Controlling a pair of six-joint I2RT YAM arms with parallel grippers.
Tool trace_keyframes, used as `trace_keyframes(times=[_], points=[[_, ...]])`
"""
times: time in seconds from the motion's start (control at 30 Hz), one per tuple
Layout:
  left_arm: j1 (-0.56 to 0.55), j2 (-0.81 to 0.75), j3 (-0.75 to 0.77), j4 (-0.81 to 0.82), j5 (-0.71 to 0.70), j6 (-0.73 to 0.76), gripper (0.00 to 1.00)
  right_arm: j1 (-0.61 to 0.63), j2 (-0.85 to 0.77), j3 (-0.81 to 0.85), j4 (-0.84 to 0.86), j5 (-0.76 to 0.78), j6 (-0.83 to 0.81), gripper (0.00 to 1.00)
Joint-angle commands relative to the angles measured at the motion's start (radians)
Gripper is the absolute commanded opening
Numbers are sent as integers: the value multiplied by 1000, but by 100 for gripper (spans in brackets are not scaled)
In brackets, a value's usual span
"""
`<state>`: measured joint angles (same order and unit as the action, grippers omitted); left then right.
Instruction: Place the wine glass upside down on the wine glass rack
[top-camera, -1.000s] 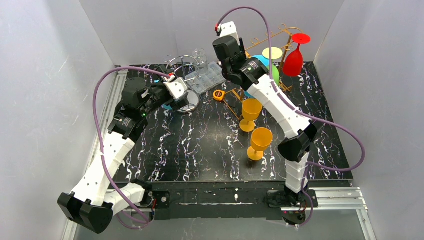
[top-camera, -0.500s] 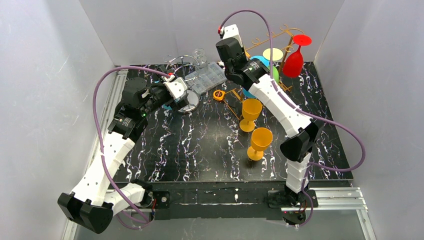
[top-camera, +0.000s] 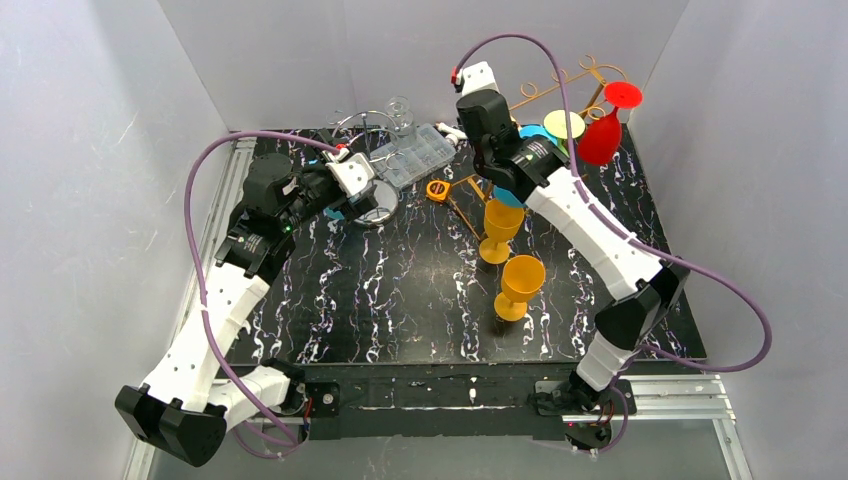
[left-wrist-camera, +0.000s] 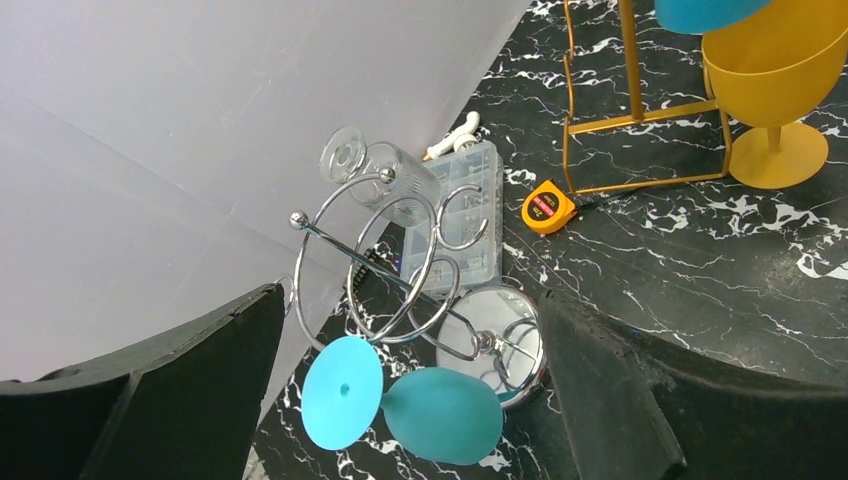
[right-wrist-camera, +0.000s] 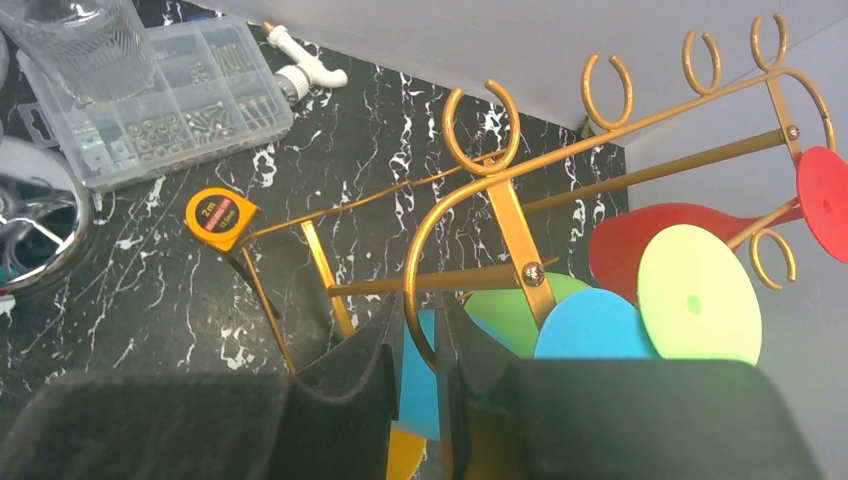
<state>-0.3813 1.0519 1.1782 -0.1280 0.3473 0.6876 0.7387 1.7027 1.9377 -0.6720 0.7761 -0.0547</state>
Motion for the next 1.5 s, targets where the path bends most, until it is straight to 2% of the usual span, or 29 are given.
trace_keyframes(times=[0.0,0.2,0.33,0.47,0.7,0.93,1.1,1.33,1.47], points=[[5,-6,44,8,-5,-6,98,-18,-69,-32,41,11,-36,9],[5,-6,46,13,-10,-13,98,-30,-73,-6,9,0,-83,6],[5,-5,42,19,-7,-17,98,-65,-74,8,7,-76,-111,6],[6,3,48,25,-5,-31,98,-91,-7,104,-33,-153,-154,1],[6,5,41,33,-9,-38,98,-105,113,232,-91,-297,-176,1],[5,2,24,36,-10,-39,98,-104,178,284,-152,-367,-200,1],[7,7,21,36,-12,-43,98,-102,155,259,-171,-377,-215,1],[10,44,81,-28,-32,-161,98,-89,126,242,-184,-404,-218,1],[11,33,86,-32,-37,-158,98,-42,149,273,-220,-383,-182,9]])
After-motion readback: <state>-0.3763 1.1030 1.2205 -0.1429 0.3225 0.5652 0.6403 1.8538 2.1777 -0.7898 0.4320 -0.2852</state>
